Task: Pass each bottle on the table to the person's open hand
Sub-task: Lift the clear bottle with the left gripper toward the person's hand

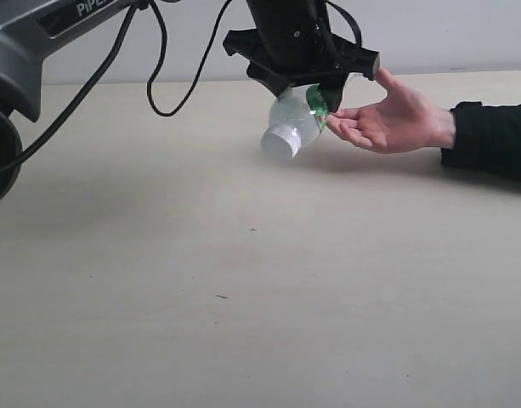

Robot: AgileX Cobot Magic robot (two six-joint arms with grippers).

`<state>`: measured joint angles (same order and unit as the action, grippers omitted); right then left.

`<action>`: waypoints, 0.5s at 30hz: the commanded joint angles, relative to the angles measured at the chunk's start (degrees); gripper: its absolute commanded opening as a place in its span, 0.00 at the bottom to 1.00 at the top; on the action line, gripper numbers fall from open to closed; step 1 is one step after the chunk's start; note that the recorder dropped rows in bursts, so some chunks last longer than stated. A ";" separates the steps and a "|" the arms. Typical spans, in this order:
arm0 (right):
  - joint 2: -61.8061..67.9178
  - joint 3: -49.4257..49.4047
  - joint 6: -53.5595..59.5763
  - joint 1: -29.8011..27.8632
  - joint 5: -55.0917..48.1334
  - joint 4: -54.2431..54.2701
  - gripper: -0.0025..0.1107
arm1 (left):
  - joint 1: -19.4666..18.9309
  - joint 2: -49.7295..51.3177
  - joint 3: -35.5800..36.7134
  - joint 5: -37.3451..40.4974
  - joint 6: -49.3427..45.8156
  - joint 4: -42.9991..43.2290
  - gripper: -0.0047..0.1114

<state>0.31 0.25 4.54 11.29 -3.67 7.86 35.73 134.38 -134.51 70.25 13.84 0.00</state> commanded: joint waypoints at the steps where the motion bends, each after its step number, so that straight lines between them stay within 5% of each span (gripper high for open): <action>1: -0.31 -0.25 0.12 0.08 0.41 -0.31 0.02 | 1.73 -1.86 0.05 -0.29 2.51 1.69 0.04; 7: -0.31 -0.25 0.12 0.08 0.41 -0.31 0.02 | 2.98 -4.52 4.57 -1.49 7.15 7.09 0.04; 15: -0.31 -0.25 0.12 0.08 0.41 -0.31 0.02 | 8.84 -10.41 21.32 -21.70 20.47 9.02 0.04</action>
<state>0.31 0.25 4.54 11.29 -3.67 7.86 43.40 125.00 -115.25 52.97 30.25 8.06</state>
